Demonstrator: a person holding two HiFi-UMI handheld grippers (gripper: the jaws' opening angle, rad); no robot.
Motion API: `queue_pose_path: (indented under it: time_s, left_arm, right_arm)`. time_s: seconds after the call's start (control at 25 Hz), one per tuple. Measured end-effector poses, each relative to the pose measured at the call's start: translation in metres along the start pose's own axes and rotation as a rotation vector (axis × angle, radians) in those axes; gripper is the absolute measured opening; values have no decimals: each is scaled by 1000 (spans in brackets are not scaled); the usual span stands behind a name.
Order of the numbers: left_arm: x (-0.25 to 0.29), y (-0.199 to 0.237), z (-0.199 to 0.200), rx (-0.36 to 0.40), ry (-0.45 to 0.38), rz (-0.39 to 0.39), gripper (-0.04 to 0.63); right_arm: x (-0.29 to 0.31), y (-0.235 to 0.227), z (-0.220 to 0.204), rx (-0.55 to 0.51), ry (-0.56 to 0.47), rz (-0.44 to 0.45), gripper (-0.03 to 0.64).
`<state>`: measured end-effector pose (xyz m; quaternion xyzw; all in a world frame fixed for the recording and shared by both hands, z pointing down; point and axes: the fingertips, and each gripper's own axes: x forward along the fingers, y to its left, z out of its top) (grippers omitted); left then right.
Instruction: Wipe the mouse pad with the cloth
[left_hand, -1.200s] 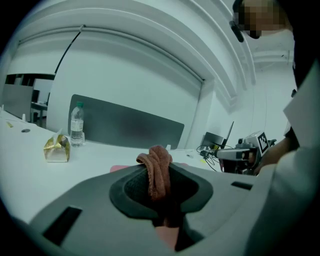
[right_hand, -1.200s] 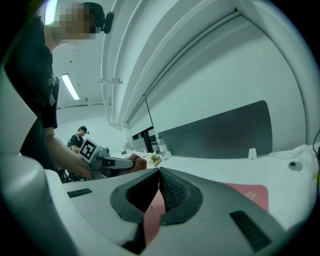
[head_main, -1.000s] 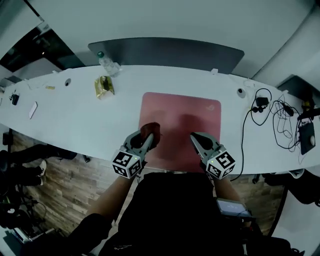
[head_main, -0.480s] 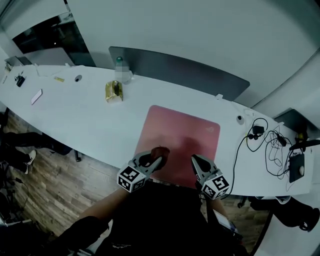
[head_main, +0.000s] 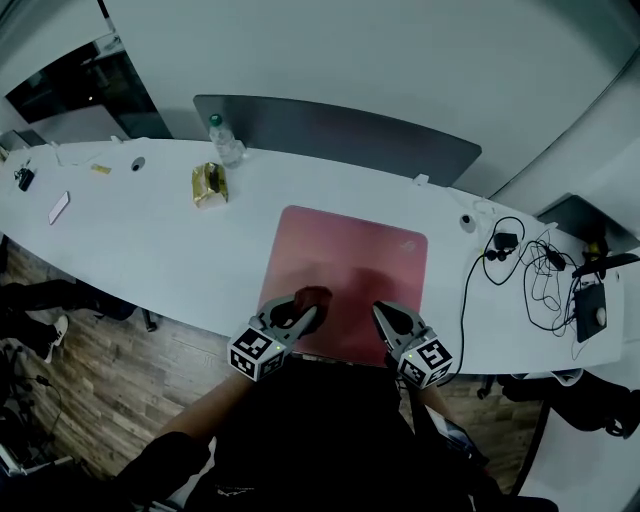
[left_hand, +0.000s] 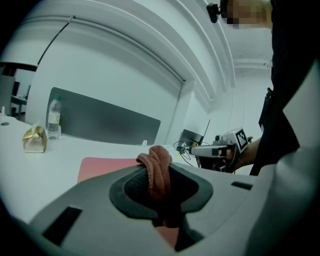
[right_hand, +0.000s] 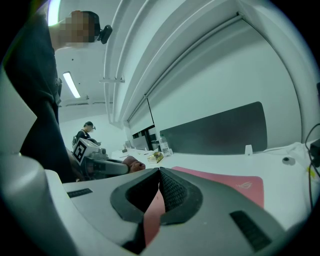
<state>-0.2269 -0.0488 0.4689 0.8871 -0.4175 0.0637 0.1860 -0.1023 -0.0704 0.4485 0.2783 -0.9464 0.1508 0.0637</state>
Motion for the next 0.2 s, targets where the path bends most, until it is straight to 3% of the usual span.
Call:
queue_pose_path:
  time_s: [0.2]
  left_arm:
    - [0, -7, -5, 2, 20, -19, 84]
  right_arm:
    - [-5, 3, -8, 12, 8, -6, 26]
